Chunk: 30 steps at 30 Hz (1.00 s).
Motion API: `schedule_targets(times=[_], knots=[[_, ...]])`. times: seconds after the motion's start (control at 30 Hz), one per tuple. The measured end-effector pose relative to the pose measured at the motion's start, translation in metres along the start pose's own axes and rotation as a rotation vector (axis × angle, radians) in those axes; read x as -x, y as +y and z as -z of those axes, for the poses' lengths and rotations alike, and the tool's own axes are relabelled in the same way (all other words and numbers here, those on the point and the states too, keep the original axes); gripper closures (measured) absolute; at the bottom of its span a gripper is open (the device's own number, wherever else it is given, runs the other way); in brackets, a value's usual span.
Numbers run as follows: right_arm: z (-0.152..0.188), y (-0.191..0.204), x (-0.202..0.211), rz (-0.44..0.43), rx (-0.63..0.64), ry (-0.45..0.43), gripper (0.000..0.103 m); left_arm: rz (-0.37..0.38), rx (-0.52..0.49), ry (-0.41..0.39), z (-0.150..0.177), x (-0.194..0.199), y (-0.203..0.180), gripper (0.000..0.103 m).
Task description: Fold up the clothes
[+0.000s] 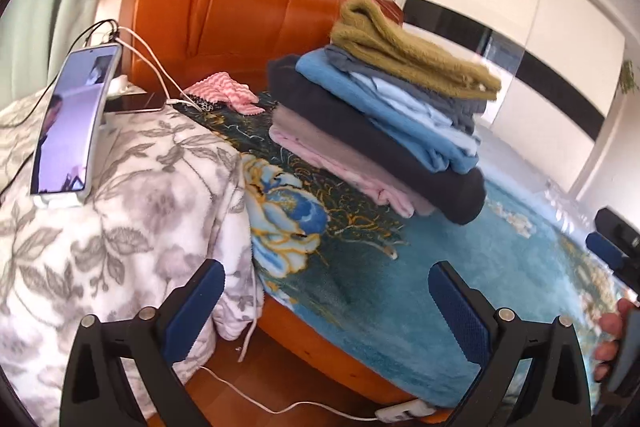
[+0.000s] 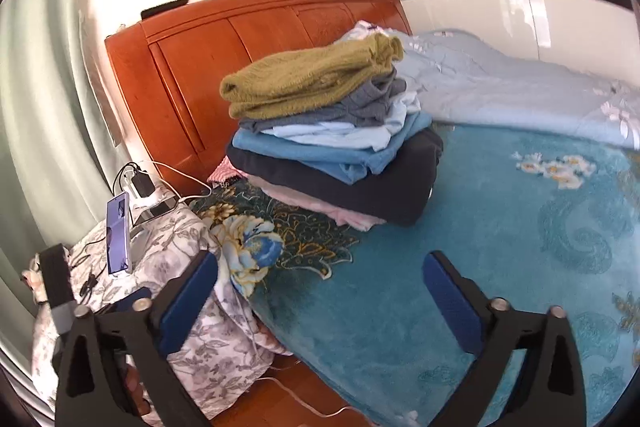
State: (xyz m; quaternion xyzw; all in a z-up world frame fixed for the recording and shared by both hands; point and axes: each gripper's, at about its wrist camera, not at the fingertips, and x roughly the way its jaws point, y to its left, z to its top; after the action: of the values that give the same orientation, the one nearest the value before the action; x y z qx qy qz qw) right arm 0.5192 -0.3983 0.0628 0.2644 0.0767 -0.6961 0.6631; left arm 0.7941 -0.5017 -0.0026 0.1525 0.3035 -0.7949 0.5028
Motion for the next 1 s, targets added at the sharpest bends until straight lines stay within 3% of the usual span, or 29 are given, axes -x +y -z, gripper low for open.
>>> schedule_targets(times=[0.13, 0.33, 0.6, 1.0], knots=[[0.002, 0.0, 0.017, 0.048, 0.062, -0.067, 0.0, -0.011, -0.004, -0.03, -0.001, 0.01, -0.015, 0.0], [0.009, -0.024, 0.04, 0.07, 0.09, -0.077, 0.0, -0.057, -0.093, -0.037, 0.011, 0.013, -0.064, 0.0], [0.026, -0.071, 0.065, 0.041, 0.071, -0.083, 0.0, -0.139, -0.226, 0.057, 0.035, 0.005, -0.132, 0.0], [0.041, -0.128, 0.079, 0.035, -0.001, -0.023, 0.0, -0.171, -0.246, 0.174, 0.053, -0.029, -0.203, 0.0]])
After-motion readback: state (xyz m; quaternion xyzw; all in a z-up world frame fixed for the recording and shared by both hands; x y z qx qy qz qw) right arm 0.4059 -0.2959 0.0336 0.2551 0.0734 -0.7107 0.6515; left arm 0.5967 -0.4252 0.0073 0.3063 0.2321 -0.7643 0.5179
